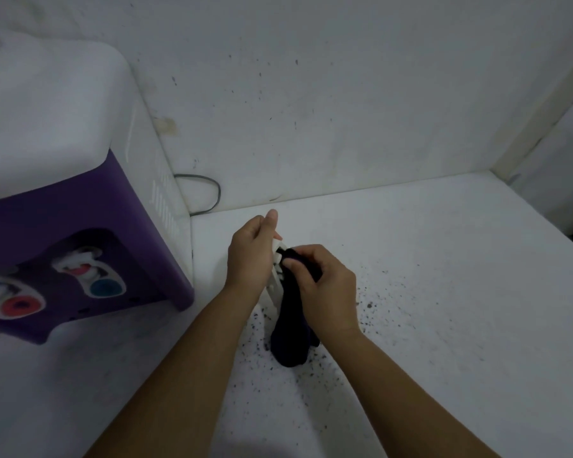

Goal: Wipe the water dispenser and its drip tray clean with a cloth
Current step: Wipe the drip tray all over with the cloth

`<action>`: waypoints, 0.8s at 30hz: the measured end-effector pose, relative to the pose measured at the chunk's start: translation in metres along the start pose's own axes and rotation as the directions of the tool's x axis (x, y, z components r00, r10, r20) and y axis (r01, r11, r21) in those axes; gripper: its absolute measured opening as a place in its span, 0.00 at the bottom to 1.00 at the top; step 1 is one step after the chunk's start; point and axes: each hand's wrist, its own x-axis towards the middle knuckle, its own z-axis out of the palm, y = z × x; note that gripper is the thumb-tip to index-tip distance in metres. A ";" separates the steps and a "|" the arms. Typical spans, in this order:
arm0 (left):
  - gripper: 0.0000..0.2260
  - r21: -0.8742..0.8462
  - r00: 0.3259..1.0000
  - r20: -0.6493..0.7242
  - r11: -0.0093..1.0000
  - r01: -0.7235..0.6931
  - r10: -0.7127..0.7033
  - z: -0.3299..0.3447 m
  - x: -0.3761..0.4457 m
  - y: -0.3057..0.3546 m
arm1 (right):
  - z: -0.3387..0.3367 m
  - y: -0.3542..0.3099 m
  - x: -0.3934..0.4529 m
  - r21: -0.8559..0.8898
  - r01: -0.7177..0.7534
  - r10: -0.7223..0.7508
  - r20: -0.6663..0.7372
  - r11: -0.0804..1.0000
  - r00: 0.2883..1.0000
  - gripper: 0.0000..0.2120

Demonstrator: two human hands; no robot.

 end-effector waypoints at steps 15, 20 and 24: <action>0.19 0.002 1.000 -0.011 1.000 -0.015 0.015 0.001 0.001 -0.003 | 0.001 0.000 0.006 -0.241 0.248 -0.251 0.019 0.938 0.968 0.05; 0.21 -0.004 1.000 -0.007 1.000 -0.022 0.021 0.001 0.002 -0.002 | 0.000 0.024 -0.002 -0.328 0.163 -0.147 0.074 0.931 0.986 0.04; 0.21 -0.009 1.000 -0.012 1.000 -0.025 0.024 0.001 0.001 -0.002 | -0.003 0.017 0.003 -0.315 0.148 -0.132 0.074 0.937 0.989 0.03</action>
